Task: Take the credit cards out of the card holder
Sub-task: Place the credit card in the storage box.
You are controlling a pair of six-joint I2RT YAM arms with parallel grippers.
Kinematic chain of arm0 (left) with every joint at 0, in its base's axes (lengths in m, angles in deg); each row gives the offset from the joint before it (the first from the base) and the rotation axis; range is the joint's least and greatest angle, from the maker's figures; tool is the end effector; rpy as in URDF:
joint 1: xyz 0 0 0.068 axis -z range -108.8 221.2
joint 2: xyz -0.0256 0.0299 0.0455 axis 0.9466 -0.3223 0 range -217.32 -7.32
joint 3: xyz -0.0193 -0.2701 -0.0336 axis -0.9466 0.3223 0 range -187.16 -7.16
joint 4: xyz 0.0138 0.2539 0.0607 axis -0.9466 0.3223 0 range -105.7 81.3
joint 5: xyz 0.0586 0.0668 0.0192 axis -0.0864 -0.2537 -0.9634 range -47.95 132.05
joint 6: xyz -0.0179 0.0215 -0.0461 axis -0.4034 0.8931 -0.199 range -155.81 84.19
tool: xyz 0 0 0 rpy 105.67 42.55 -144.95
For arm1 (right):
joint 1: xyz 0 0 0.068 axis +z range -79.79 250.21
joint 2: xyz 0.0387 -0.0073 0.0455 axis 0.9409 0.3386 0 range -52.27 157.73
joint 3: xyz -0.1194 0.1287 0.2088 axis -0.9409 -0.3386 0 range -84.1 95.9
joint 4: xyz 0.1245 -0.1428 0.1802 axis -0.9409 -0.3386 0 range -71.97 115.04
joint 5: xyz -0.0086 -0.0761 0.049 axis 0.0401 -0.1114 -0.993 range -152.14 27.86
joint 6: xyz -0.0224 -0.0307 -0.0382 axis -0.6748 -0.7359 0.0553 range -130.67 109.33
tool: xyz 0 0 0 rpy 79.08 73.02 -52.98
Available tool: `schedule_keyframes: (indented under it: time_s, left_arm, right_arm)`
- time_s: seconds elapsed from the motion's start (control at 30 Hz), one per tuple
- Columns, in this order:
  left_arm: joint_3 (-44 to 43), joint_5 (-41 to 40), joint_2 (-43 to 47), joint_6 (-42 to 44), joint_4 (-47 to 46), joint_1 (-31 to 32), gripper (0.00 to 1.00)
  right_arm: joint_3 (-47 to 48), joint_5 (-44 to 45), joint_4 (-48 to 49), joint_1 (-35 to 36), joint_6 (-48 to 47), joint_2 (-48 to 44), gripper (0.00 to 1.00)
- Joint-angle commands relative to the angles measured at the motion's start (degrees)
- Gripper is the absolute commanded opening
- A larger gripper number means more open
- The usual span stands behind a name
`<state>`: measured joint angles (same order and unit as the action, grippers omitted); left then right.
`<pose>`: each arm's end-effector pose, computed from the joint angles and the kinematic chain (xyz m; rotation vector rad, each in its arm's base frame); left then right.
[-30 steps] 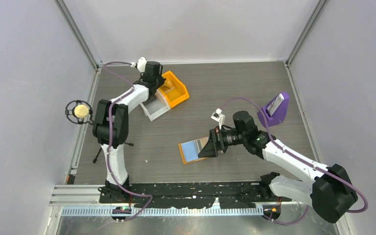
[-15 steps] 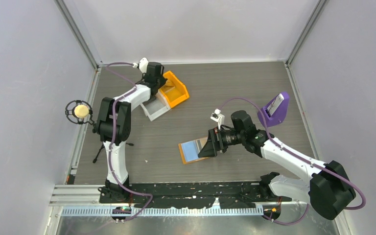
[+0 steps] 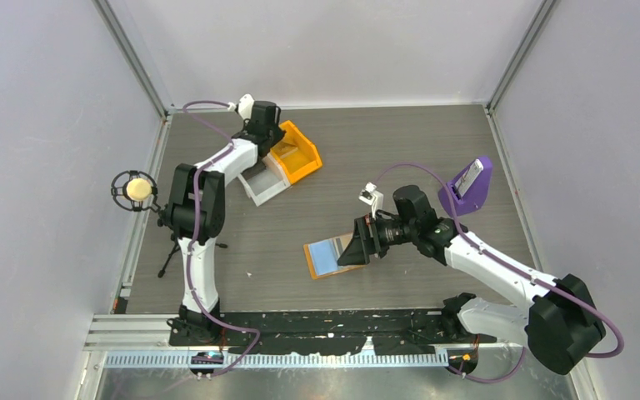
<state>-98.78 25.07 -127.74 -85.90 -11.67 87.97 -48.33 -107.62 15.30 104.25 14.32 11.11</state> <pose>0.4703 -0.1309 0.2172 -0.7771 1.9927 -0.3743 0.1725 0.1473 0.2292 -0.6652 2.2837 1.4171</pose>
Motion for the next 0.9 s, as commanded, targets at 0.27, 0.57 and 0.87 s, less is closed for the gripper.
schedule_keyframes:
  time_s: [0.27,0.57,0.87]
  left_arm:
    - [-0.91,-3.01,3.93,4.85,1.40,-0.15,0.29]
    - [-1.56,-1.58,9.15,9.65,6.02,-0.16,0.40]
    - [-2.36,25.15,16.77,12.00,20.48,-0.60,0.42]
  right_arm:
    - [1.97,1.78,-0.87,-0.20,-0.60,-1.83,0.95]
    - [0.94,6.63,-0.73,-0.27,0.92,-4.49,0.95]
    - [1.05,14.69,-3.09,-0.69,5.08,-5.90,0.96]
